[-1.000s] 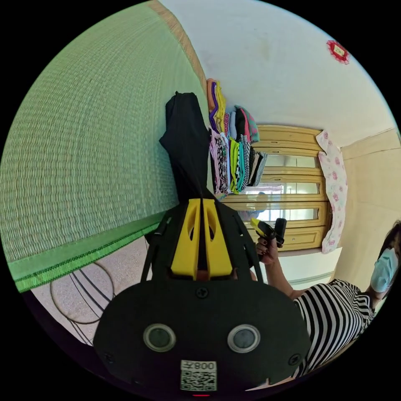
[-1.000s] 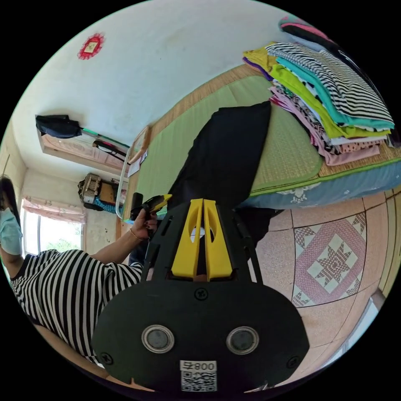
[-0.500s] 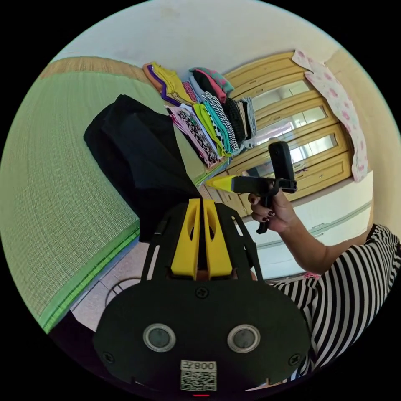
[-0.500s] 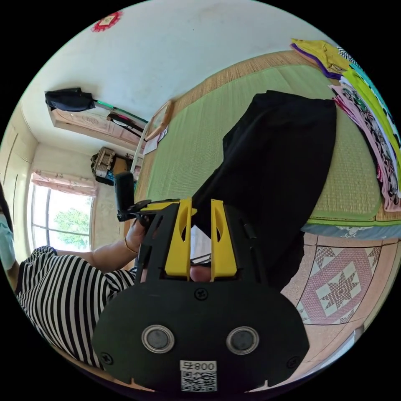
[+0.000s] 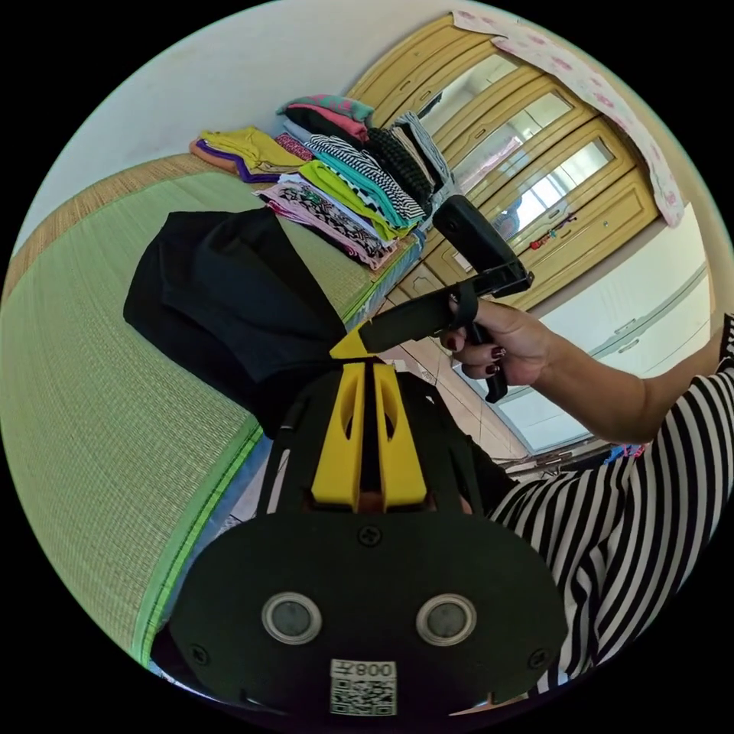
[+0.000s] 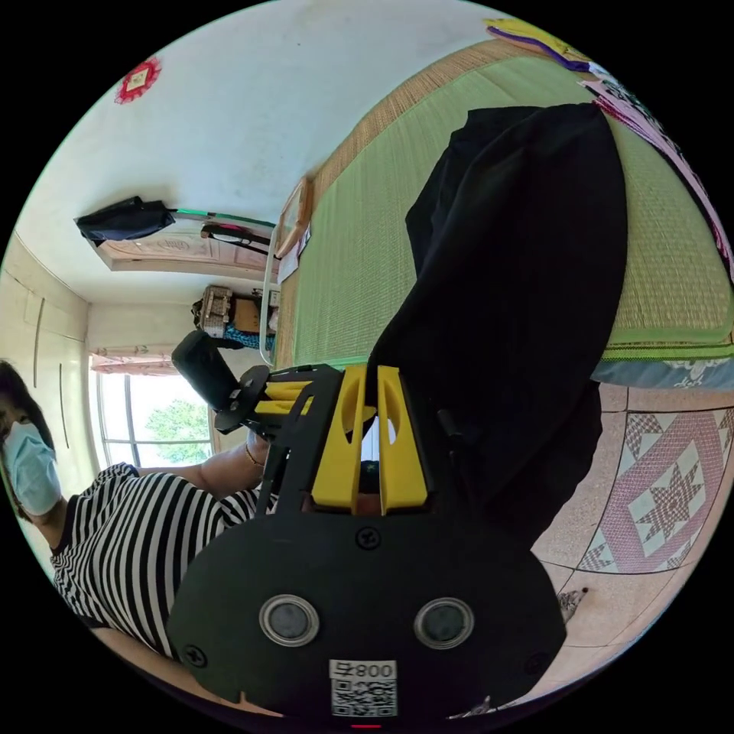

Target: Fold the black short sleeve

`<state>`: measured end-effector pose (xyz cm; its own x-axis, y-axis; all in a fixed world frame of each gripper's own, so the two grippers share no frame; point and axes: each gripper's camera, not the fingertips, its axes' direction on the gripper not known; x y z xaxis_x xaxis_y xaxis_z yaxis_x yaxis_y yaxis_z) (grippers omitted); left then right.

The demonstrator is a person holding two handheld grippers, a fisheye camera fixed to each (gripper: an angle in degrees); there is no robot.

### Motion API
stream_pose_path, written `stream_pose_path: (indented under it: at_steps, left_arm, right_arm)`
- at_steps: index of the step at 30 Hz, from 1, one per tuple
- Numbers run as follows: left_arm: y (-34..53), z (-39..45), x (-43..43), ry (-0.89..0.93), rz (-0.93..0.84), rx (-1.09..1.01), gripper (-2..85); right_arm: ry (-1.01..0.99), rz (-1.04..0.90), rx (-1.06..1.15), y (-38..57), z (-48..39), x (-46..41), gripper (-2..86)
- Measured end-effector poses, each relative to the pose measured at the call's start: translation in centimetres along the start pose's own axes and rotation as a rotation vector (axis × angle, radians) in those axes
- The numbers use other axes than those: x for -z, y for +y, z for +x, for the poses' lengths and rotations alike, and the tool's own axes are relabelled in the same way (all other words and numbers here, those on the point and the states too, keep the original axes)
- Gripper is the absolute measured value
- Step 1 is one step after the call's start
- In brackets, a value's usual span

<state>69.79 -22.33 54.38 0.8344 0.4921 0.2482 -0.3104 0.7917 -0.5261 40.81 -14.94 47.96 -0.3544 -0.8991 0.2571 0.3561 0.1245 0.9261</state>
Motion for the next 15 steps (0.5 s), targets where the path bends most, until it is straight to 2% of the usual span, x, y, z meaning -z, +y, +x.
stream_pose_path:
  at_steps: [3,10,15]
  left_arm:
    - [0.2,-2.0,1.9,0.078,0.057,0.057,3.4]
    - [-1.1,-12.0,5.5,0.088,0.15,0.337,6.9]
    - [-4.2,-17.1,5.0,0.099,0.103,0.396,8.5]
  right_arm:
    - [-0.029,0.041,0.005,1.1,1.2,1.4,1.9]
    - [-0.101,0.107,0.016,3.8,4.2,4.7,1.2]
    - [-0.124,0.136,0.051,5.7,5.9,8.3,1.2]
